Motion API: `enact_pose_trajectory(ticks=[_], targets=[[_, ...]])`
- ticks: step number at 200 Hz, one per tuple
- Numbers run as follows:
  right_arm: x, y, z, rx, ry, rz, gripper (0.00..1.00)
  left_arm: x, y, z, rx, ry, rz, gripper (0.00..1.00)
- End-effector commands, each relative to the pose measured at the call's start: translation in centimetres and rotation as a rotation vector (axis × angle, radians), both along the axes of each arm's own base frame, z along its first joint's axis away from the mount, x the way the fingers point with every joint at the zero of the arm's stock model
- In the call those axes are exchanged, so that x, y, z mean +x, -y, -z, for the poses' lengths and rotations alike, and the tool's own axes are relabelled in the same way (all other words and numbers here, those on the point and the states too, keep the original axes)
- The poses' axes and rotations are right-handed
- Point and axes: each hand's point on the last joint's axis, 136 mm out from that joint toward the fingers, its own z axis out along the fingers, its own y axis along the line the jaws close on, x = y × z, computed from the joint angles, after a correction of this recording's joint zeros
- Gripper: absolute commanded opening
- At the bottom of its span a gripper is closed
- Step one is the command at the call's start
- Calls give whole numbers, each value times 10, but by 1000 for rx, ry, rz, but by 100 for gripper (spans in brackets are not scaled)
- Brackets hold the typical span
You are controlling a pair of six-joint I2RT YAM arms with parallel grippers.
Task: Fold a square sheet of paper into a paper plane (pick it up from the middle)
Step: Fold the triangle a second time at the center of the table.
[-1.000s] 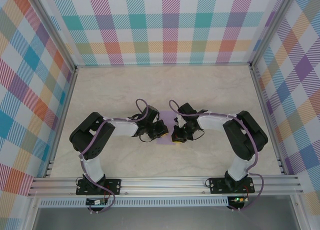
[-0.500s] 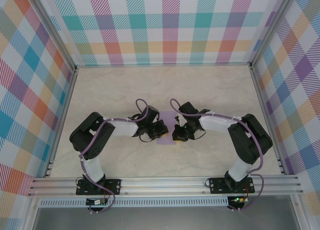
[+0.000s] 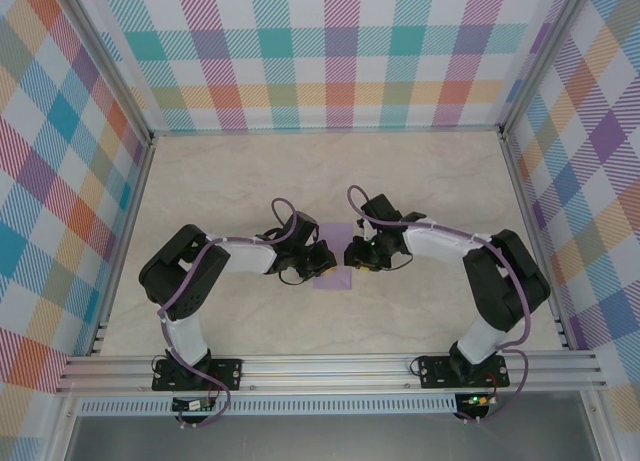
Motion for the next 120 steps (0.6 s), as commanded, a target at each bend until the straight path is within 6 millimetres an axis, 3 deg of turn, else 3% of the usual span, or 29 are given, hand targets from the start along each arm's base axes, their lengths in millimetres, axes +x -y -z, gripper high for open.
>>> enact_pose_trajectory(ticks=[1,23,48,77,120], targets=[[15,-7,1,12,3,4,33,-31,-26,30,141,-124,-1,8],[22,-14,0,37,0,-20,29,-29,-25,26,135,-119,1,8],[21,-24,-1,88,-23,-57,16,-28,-23,24,130,-116,4,8],[18,-23,9,75,-53,-63,9,-28,-22,23,125,-115,6,8],[16,-14,31,-5,-89,-81,7,-11,-4,-6,46,-35,29,7]])
